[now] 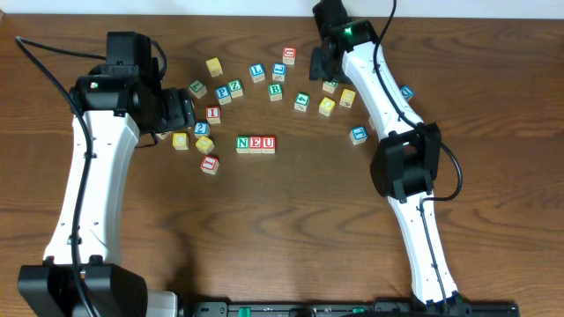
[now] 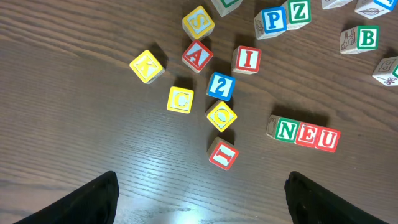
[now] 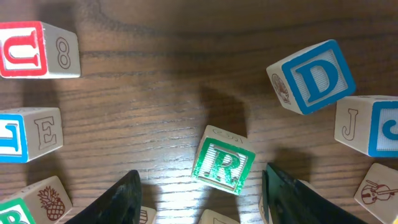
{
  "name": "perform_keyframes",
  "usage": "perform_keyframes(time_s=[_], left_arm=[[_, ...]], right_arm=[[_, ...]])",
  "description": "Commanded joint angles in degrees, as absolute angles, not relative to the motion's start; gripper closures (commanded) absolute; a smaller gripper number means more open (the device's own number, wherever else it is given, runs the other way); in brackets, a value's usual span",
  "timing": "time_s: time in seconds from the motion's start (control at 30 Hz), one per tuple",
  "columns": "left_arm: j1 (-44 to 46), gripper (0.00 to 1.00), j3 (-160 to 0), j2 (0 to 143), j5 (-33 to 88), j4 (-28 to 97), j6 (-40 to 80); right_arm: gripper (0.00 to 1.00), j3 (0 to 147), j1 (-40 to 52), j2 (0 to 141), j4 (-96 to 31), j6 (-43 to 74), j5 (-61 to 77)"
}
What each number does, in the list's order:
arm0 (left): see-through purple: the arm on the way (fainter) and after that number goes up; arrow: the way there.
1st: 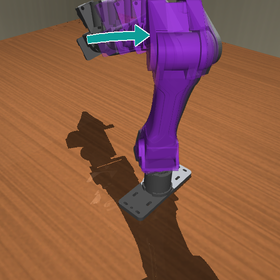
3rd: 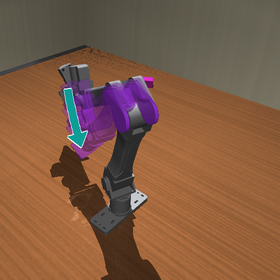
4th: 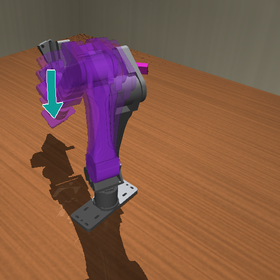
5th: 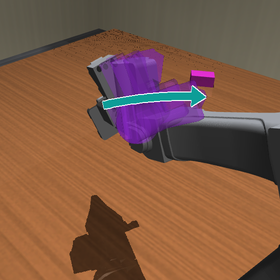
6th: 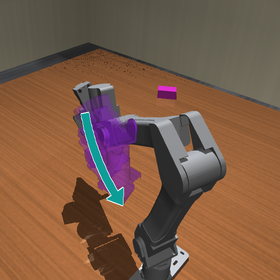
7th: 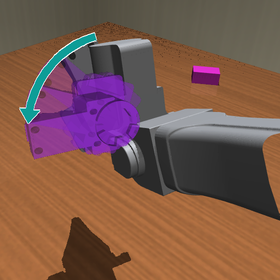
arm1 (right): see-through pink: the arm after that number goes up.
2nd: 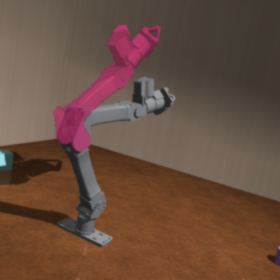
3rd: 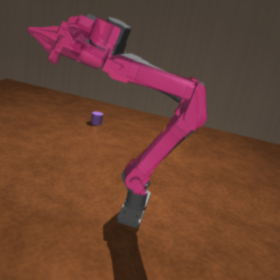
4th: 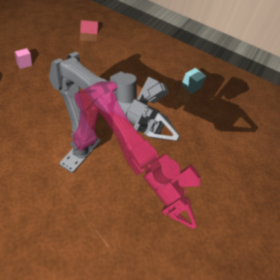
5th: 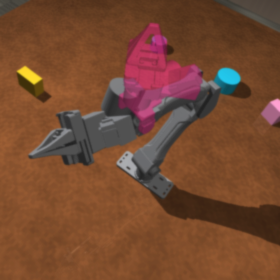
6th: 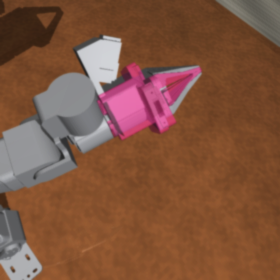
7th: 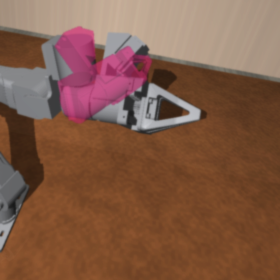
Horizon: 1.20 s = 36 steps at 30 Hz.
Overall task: Spell out NEURIPS
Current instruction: 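Lower and close the right gripper on the green R block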
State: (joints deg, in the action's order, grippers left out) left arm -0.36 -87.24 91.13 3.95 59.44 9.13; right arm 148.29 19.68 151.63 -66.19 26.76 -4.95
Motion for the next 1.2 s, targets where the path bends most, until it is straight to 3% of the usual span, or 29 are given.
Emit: perform_keyframes(time_s=[0.0, 0.43, 0.67, 1.17], left_arm=[[-0.6, 0.16, -88.4, 91.4, 3.8, 59.7, 8.6], [-0.6, 0.16, -88.4, 91.4, 3.8, 59.7, 8.6], [-0.6, 0.16, -88.4, 91.4, 3.8, 59.7, 8.6], [-0.6, 0.16, -88.4, 91.4, 3.8, 59.7, 8.6]], right_arm=[[0.43, 148.3, 19.4, 152.6, -65.8, 27.8, -6.1], [0.45, 148.3, 19.4, 156.0, -66.1, 28.9, -6.1], [0.60, 148.3, 19.2, 156.0, -65.2, 28.9, -6.3], [0.78, 148.6, 19.2, 155.9, -64.1, 24.6, -8.4]])
